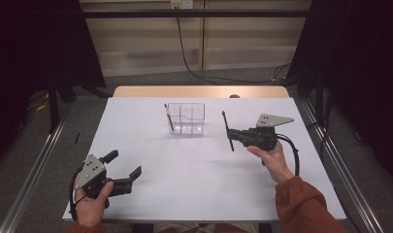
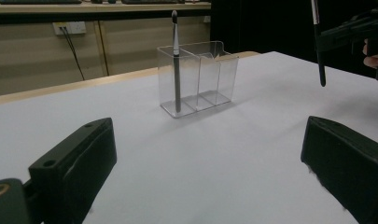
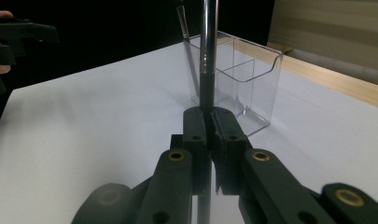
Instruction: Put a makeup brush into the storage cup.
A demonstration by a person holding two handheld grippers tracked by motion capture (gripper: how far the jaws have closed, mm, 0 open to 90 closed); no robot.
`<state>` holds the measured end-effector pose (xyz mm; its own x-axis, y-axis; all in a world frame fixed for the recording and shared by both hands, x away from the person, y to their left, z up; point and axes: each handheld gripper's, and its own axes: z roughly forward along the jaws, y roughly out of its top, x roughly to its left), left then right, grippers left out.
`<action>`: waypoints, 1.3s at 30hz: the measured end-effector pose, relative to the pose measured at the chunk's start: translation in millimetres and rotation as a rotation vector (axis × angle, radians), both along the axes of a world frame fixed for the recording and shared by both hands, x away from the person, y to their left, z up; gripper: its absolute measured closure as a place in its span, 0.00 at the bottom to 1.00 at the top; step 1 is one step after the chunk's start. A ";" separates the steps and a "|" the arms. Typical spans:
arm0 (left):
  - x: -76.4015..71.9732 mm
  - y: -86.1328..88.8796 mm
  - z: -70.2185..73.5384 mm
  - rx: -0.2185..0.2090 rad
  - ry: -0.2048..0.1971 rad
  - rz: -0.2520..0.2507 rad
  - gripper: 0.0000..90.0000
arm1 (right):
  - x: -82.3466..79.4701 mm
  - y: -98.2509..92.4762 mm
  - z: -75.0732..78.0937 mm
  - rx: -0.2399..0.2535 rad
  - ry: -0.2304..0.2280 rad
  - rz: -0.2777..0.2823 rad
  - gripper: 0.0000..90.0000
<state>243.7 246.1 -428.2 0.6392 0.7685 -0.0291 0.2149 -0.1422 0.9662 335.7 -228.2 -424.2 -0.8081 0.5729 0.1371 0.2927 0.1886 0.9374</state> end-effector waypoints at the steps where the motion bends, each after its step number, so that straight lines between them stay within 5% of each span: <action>1: -1.1 -2.0 0.7 -0.004 0.001 -0.003 0.04 | -0.8 0.2 0.1 0.001 0.002 0.002 0.94; 21: -6.3 -14.2 9.8 -0.027 -0.001 -0.031 0.03 | -20.0 26.0 9.0 0.050 -0.017 0.057 0.94; 39: 1.4 -46.5 15.7 -0.022 -0.007 -0.110 0.03 | -40.4 53.0 3.7 0.034 0.001 0.147 0.94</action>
<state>245.1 199.6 -412.6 0.7199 0.6929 -0.0405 0.1928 -0.1437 0.9707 295.3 -175.2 -420.5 -0.8830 0.4430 0.1552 0.2649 0.1973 0.9439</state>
